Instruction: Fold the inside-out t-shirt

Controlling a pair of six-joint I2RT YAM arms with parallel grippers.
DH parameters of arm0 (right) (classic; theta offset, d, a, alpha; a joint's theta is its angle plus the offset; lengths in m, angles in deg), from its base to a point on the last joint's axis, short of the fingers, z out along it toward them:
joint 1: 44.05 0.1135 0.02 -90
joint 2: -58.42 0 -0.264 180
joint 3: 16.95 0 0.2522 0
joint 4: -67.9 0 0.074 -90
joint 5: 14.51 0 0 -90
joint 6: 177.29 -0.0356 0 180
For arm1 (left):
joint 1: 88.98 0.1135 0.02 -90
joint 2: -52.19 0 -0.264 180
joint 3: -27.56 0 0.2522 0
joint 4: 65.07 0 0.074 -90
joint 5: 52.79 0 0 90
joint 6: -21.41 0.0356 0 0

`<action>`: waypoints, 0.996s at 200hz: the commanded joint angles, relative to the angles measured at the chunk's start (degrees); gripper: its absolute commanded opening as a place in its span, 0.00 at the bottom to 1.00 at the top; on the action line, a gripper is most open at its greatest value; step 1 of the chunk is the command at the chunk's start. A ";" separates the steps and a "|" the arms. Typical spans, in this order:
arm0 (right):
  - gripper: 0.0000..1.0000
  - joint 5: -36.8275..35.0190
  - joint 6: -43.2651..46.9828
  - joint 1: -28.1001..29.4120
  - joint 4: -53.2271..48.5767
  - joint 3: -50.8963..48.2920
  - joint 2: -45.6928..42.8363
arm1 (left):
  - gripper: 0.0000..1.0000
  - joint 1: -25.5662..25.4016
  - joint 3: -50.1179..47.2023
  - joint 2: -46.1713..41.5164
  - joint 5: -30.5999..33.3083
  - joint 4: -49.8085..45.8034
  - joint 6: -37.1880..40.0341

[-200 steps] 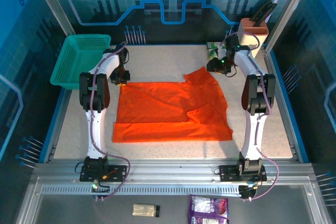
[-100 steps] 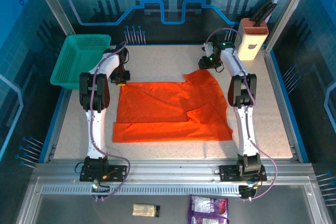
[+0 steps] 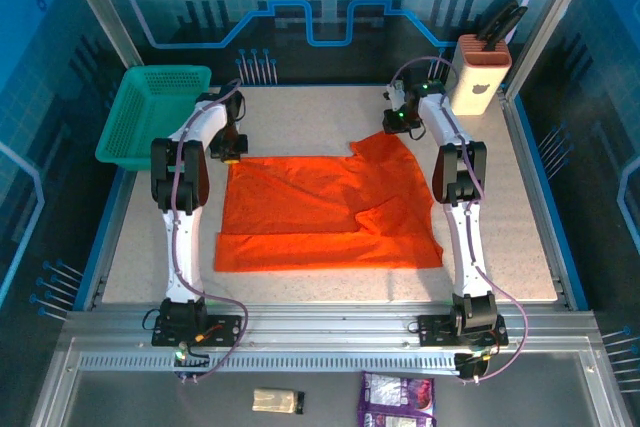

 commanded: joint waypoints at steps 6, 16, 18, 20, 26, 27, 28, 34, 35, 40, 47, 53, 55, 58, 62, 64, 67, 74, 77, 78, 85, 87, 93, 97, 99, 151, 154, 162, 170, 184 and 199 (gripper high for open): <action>0.03 -1.92 -0.76 0.34 1.73 0.54 -2.37 | 0.02 0.56 -0.19 -1.56 -3.63 -0.32 -0.36; 0.00 -3.80 -1.26 0.27 2.23 0.15 -3.96 | 0.00 0.56 -0.77 -2.72 -3.55 1.14 -0.85; 0.00 -4.11 -1.41 0.26 2.32 0.06 -4.34 | 0.00 0.56 -0.79 -3.00 -3.41 1.40 -0.98; 0.00 -4.40 -1.47 0.28 2.38 -0.11 -4.65 | 0.00 0.56 -0.79 -3.24 -3.33 1.52 -1.06; 0.00 -5.40 -1.74 0.26 2.79 -0.72 -5.87 | 0.00 0.64 -0.68 -3.84 -2.87 2.07 -1.63; 0.00 -5.54 -1.79 0.19 2.88 -0.87 -6.08 | 0.00 0.64 -0.69 -3.96 -2.78 2.08 -1.70; 0.00 -5.69 -1.82 0.15 3.01 -1.08 -6.31 | 0.00 0.64 -0.61 -4.02 -2.73 2.18 -1.77; 0.00 -6.42 -2.08 0.09 3.65 -2.09 -7.72 | 0.00 0.73 -0.22 -4.52 -2.29 2.39 -2.11; 0.00 -6.53 -2.18 0.01 3.79 -2.34 -7.97 | 0.00 0.73 -0.07 -4.56 -2.22 2.42 -2.11; 0.00 -6.80 -2.45 -0.13 4.55 -3.37 -9.15 | 0.00 0.73 0.20 -4.88 -2.00 2.76 -2.49; 0.00 -6.92 -2.83 -0.40 5.64 -5.00 -10.77 | 0.00 0.73 0.62 -5.36 -1.84 3.26 -2.92; 0.00 -6.90 -3.20 -0.71 6.47 -6.35 -12.10 | 0.00 0.77 1.02 -5.78 -1.93 3.70 -3.33; 0.00 -6.90 -3.35 -0.75 6.67 -6.84 -12.50 | 0.00 0.81 1.15 -5.89 -1.95 3.82 -3.47; 0.00 -6.82 -3.53 -0.95 7.07 -7.45 -13.07 | 0.00 0.82 1.44 -5.99 -2.09 4.01 -3.66; 0.00 -6.72 -3.80 -1.18 7.52 -8.14 -13.88 | 0.00 0.83 1.79 -6.19 -2.22 4.11 -3.85; 0.00 -6.66 -3.92 -1.29 7.75 -8.56 -14.29 | 0.00 0.80 2.07 -6.26 -2.37 4.16 -4.02; 0.00 -6.52 -4.16 -1.44 8.05 -9.09 -14.81 | 0.00 0.82 2.54 -6.34 -2.37 4.12 -4.16; 0.00 -6.39 -4.34 -1.55 8.89 -10.82 -16.33 | 0.00 0.86 3.53 -6.40 -2.56 3.67 -4.72; 0.00 -6.42 -4.39 -1.56 9.32 -11.57 -17.02 | 0.00 0.84 4.01 -6.50 -2.67 3.52 -4.88; 0.00 -6.44 -4.39 -1.60 9.43 -11.83 -17.19 | 0.00 0.83 4.20 -6.53 -2.68 3.47 -4.99; 0.00 -6.47 -4.35 -1.68 10.23 -13.52 -18.51 | 0.00 0.82 4.85 -6.82 -3.21 3.33 -5.25; 0.00 -6.42 -4.34 -1.72 10.38 -13.92 -18.59 | 0.00 0.82 4.97 -6.99 -3.23 3.41 -5.31; 0.00 -6.22 -4.38 -1.69 10.81 -15.16 -20.60 | 0.00 0.82 5.05 -7.41 -3.76 3.55 -5.65; 0.00 -5.99 -4.37 -1.78 11.07 -15.87 -21.27 | 0.00 0.84 5.01 -7.81 -3.99 3.70 -5.87; 0.00 -5.84 -4.43 -1.81 11.12 -16.18 -21.54 | 0.00 0.83 4.92 -7.96 -4.07 3.81 -6.00; 0.00 -3.91 -5.61 -1.77 12.33 -26.99 -31.25 | 0.00 0.82 -5.97 -17.41 -5.78 10.71 -8.53; 0.00 -3.95 -5.70 -1.86 12.48 -27.88 -32.04 | 0.00 0.82 -6.89 -18.03 -5.73 11.21 -8.69; 0.00 -4.17 -5.95 -1.87 13.07 -30.51 -34.12 | 0.00 0.82 -9.35 -19.70 -5.96 12.51 -9.07; 0.00 -4.26 -6.38 -1.95 13.46 -33.10 -36.15 | 0.00 0.82 -11.74 -21.27 -6.19 13.66 -9.42; 0.00 -3.67 -7.78 -2.31 14.07 -37.76 -39.53 | 0.00 0.90 -15.83 -23.90 -6.65 15.50 -9.84; 0.00 -2.84 -9.54 -2.62 14.70 -43.01 -43.36 | 0.00 0.99 -20.99 -26.96 -6.73 17.81 -10.35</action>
